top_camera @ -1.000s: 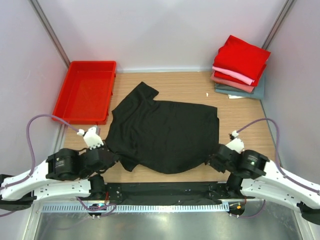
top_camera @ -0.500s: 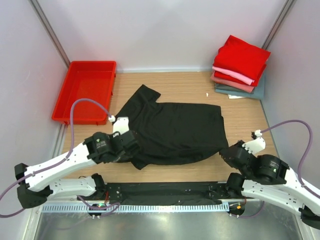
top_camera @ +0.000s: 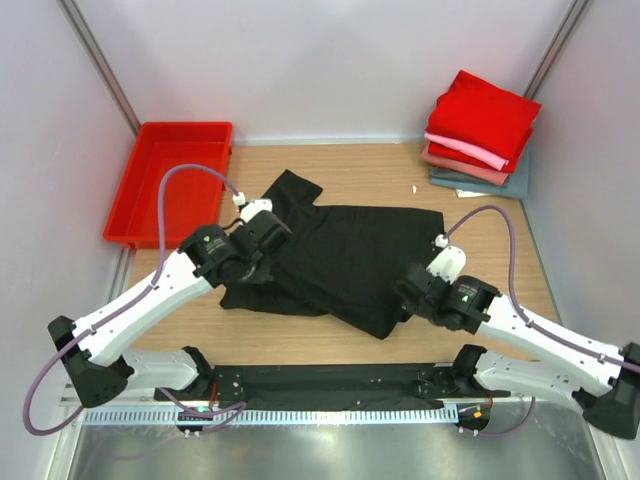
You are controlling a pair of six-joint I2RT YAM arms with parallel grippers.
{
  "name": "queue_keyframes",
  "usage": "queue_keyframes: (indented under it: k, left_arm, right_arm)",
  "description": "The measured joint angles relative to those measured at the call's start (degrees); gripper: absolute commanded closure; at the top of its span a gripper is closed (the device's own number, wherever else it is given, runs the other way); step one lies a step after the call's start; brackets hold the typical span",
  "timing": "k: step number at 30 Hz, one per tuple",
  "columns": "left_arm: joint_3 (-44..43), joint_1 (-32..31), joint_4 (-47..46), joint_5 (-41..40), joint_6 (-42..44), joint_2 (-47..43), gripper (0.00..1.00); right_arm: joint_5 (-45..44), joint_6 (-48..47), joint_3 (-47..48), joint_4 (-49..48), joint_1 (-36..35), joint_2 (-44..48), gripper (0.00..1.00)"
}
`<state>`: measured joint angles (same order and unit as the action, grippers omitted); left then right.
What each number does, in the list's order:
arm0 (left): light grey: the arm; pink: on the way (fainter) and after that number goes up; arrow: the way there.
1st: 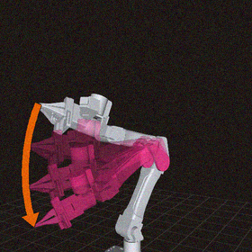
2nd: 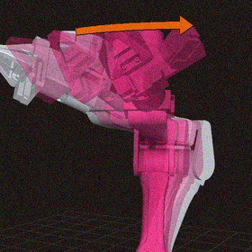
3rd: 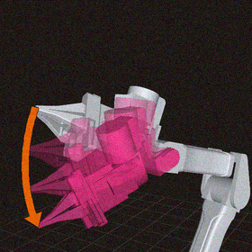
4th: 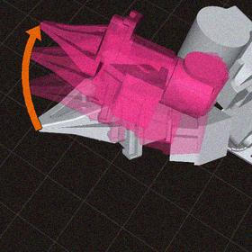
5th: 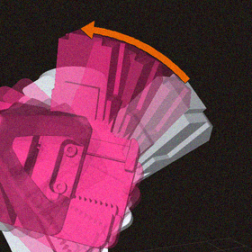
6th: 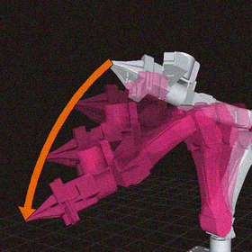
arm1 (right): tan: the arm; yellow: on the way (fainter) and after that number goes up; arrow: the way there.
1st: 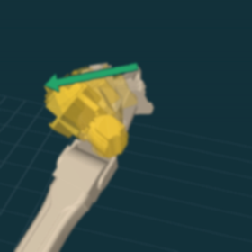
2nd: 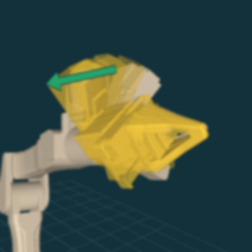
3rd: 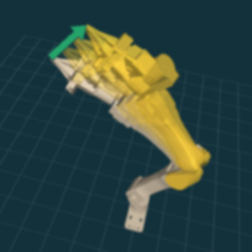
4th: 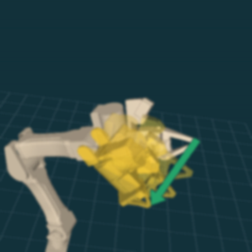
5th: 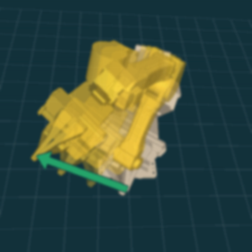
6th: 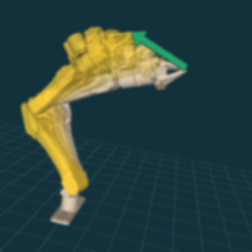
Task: Fold and stack the t-shirts
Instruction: Fold the tshirt
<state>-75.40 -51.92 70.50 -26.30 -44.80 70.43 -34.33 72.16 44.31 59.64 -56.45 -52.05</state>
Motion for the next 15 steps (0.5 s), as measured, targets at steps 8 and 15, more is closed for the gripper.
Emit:
queue_keyframes:
  k: [8, 15]
  left_arm:
    - [-2.40, 12.09, -0.72, 4.59, 8.07, 1.97, 0.92]
    - [-6.25, 17.59, -4.33, 8.68, 13.60, 12.04, 0.93]
  right_arm:
    - [15.10, -18.69, -0.79, -11.65, 30.53, -1.90, 0.99]
    - [21.11, -26.08, -0.72, -15.98, 35.80, -9.20, 0.99]
